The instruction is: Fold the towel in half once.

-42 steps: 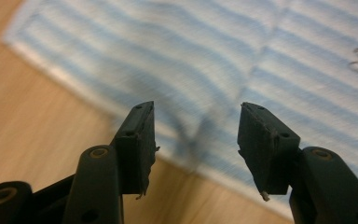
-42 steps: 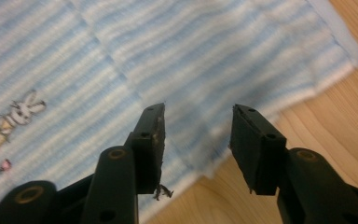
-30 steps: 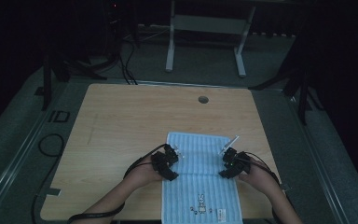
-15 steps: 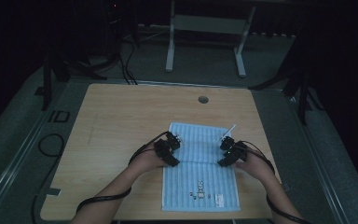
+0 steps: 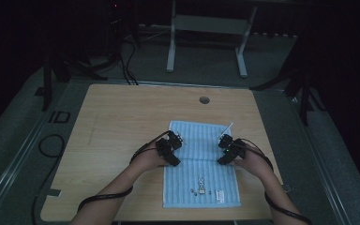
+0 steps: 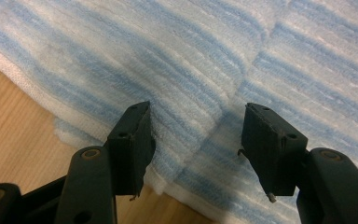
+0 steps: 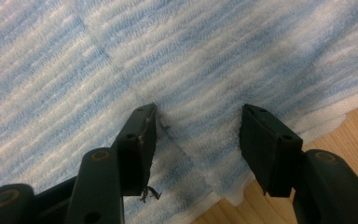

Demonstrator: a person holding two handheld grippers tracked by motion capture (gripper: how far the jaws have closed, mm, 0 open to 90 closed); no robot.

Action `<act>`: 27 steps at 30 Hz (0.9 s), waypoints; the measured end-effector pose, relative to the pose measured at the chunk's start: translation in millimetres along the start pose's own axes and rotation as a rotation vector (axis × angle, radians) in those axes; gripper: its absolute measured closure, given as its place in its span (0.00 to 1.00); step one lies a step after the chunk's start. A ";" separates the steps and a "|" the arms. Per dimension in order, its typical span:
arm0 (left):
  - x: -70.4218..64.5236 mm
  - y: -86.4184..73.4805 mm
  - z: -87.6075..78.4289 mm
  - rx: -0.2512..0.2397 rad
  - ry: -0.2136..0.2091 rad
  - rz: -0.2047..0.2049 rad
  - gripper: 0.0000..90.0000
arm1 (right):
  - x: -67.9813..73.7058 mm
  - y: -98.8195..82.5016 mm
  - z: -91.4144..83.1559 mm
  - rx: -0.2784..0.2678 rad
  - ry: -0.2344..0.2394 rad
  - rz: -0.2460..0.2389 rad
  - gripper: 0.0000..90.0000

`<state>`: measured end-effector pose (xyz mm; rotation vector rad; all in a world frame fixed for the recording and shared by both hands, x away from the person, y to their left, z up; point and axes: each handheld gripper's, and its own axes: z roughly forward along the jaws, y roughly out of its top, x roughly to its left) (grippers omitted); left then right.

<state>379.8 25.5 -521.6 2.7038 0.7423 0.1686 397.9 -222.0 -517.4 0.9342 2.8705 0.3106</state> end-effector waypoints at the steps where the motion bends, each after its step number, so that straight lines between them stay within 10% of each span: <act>1: -0.5 0.3 -2.8 -0.001 -0.007 0.004 0.46 | 0.7 -0.5 -0.7 -0.007 -0.007 -0.005 0.51; 11: 40.8 15.8 -37.9 -0.055 0.062 -0.118 0.47 | -23.3 10.6 -41.1 -0.082 -0.023 0.029 0.51; 19: 76.4 39.0 -17.8 -0.016 0.121 -0.190 0.47 | -75.2 39.3 -39.5 -0.043 -0.046 0.141 0.54; 27: 102.9 55.7 0.7 0.007 0.154 -0.225 0.46 | -97.0 58.9 -22.7 -0.046 -0.054 0.234 0.56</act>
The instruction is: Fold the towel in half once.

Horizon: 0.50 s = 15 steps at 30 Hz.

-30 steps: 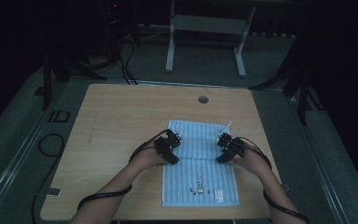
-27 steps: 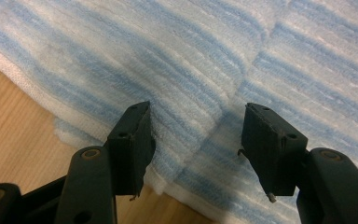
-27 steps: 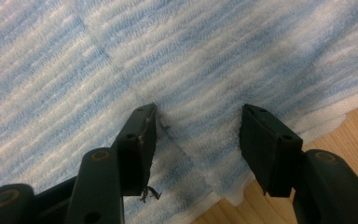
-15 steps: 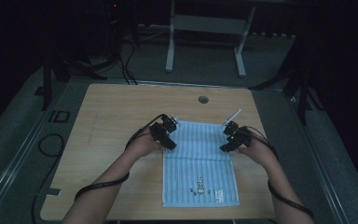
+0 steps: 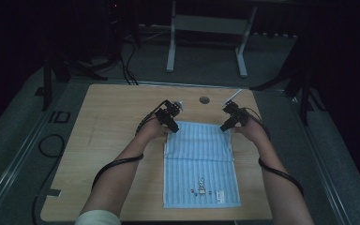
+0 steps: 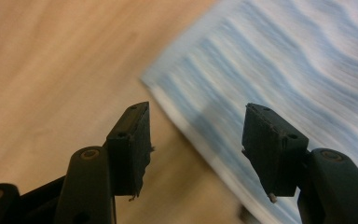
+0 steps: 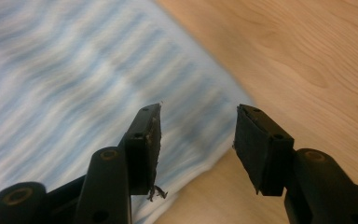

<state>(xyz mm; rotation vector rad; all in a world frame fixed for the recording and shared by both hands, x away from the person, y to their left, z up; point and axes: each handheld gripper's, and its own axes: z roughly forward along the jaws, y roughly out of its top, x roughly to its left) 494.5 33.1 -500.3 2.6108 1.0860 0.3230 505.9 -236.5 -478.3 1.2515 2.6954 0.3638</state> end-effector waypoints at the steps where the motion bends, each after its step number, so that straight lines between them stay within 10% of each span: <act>1: 2.7 1.8 2.2 -0.006 0.007 -0.018 0.46 | -3.9 1.1 4.4 0.009 -0.012 0.019 0.56; 15: 19.4 6.5 32.1 -0.027 -0.016 -0.091 0.47 | -22.8 7.0 43.1 0.074 -0.021 0.139 0.68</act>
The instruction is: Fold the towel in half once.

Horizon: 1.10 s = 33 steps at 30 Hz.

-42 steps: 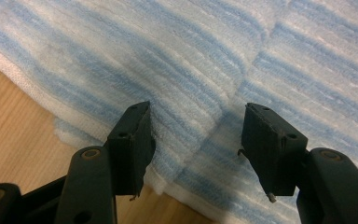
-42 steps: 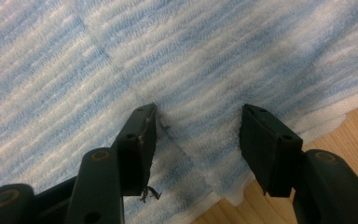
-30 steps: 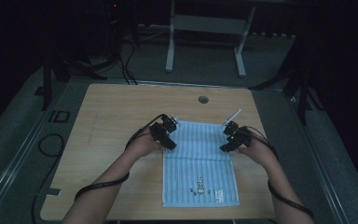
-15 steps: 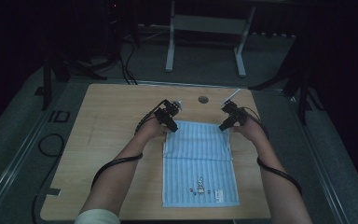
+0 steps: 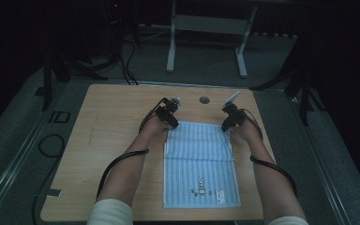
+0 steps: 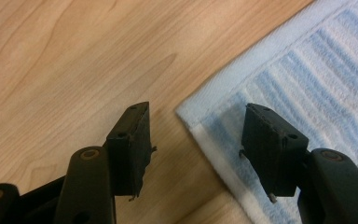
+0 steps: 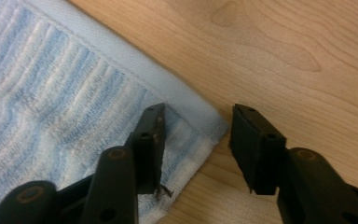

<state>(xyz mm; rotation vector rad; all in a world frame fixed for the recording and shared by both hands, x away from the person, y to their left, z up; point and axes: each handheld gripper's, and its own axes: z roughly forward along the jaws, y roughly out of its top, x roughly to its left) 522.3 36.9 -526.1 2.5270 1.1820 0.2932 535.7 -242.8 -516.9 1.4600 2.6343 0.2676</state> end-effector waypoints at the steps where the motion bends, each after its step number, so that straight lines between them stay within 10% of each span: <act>1: -0.1 0.0 0.4 -0.006 -0.009 0.002 0.47 | 1.7 0.0 -0.4 0.002 0.007 -0.009 0.73; 9: -5.7 -2.0 -0.8 -0.030 -0.117 0.020 0.88 | 15.6 0.4 -1.0 0.016 -0.009 -0.077 0.93; 14: -16.0 2.5 -7.8 -0.007 -0.058 0.089 0.93 | 15.3 -0.3 -7.9 0.014 -0.025 -0.092 0.93; 23: -13.2 12.9 -71.8 -0.150 0.005 0.117 0.93 | 13.6 7.9 -54.6 -0.101 -0.075 -0.111 0.94; 33: -7.9 15.3 -170.1 -0.305 0.080 0.135 0.93 | 22.8 19.3 -166.2 -0.325 -0.156 -0.182 0.93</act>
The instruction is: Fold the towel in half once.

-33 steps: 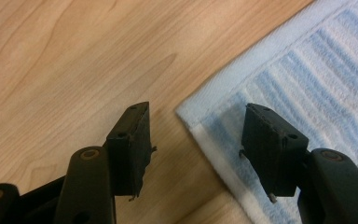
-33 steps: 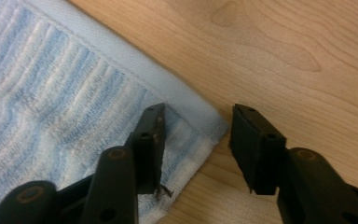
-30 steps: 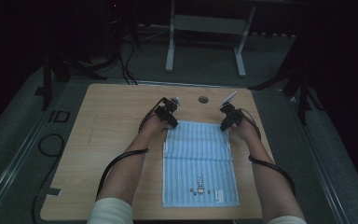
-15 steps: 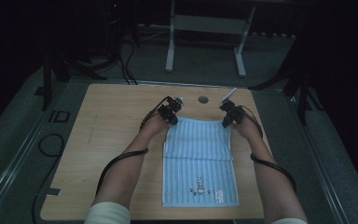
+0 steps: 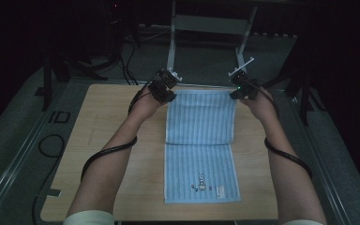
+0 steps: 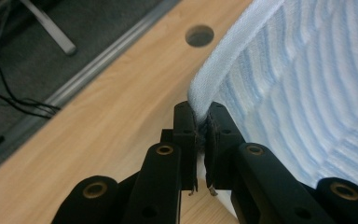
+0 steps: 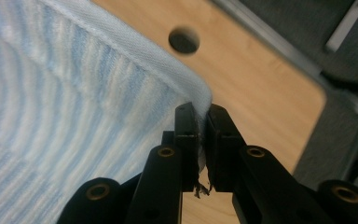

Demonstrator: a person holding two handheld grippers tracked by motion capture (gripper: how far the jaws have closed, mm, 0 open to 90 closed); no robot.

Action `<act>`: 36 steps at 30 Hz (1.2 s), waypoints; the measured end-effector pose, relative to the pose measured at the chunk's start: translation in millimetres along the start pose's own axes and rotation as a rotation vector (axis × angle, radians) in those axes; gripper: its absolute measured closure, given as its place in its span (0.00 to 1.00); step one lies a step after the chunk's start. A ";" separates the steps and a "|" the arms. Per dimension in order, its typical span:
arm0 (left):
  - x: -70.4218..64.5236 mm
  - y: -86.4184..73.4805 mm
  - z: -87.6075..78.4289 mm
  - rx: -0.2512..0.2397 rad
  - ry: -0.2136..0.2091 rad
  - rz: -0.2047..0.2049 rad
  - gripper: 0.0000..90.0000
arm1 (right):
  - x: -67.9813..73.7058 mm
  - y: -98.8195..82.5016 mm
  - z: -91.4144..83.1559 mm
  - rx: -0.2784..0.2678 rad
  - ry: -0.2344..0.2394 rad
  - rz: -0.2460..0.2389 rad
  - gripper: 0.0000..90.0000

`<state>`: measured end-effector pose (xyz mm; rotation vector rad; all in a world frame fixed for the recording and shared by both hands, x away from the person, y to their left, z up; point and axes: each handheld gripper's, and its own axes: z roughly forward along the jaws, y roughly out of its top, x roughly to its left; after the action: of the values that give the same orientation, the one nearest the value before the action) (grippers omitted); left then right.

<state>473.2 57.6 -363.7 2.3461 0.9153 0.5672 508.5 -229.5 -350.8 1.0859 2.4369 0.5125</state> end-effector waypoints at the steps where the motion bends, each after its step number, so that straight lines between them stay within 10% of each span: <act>1: -0.6 0.7 -5.5 -0.011 0.010 0.002 0.93 | 0.8 2.8 -7.6 -0.014 -0.005 -0.006 0.93; 11: -19.7 -20.4 -41.1 -0.051 -0.041 0.057 0.93 | 26.2 -17.3 -49.2 -0.101 -0.007 -0.096 0.93; 21: -86.9 -89.9 -49.2 -0.064 -0.201 0.125 0.93 | 76.4 -115.9 -52.8 -0.122 0.090 -0.171 0.93; 27: -129.0 -132.9 -41.2 0.009 -0.254 0.202 0.92 | 109.9 -166.0 -42.0 -0.081 0.168 -0.212 0.93; 36: -165.9 -175.4 -26.2 0.056 -0.346 0.230 0.90 | 137.3 -220.6 -27.1 -0.023 0.286 -0.234 0.92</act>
<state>262.0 56.2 -483.7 2.5128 0.5143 0.2110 277.4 -267.3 -466.6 0.7447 2.7508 0.6542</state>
